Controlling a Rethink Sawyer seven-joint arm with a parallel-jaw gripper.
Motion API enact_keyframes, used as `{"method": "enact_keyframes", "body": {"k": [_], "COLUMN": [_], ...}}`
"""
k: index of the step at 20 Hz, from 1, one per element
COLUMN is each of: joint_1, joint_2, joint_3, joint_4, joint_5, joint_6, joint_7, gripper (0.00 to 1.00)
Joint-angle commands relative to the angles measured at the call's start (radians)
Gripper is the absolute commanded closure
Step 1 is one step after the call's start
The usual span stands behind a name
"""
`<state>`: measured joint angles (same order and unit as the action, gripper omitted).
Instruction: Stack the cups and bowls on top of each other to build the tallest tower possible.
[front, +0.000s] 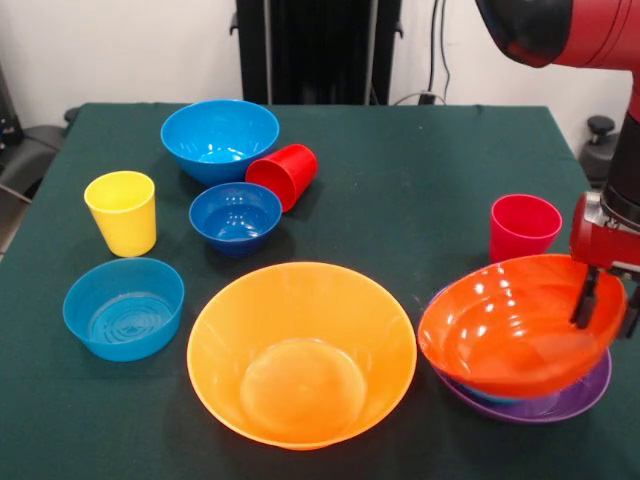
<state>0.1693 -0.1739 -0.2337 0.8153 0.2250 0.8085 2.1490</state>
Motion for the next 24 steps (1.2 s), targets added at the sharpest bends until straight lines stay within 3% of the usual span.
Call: {"method": "enact_keyframes", "body": {"k": [1, 11, 17, 24], "joint_1": [0.003, -0.002, 0.0, 0.017], "joint_2": [-0.002, 0.001, 0.006, -0.159], "joint_3": [0.108, 0.133, 0.138, 0.123], "joint_4": [0.089, 0.106, 0.099, 0.183], "joint_5": [-0.051, -0.035, -0.029, 0.001], "joint_6": [-0.005, -0.077, -0.072, 0.093], "joint_7": [-0.035, 0.002, 0.013, 0.006], "gripper": [0.0, 0.0, 0.0, 0.0]}}
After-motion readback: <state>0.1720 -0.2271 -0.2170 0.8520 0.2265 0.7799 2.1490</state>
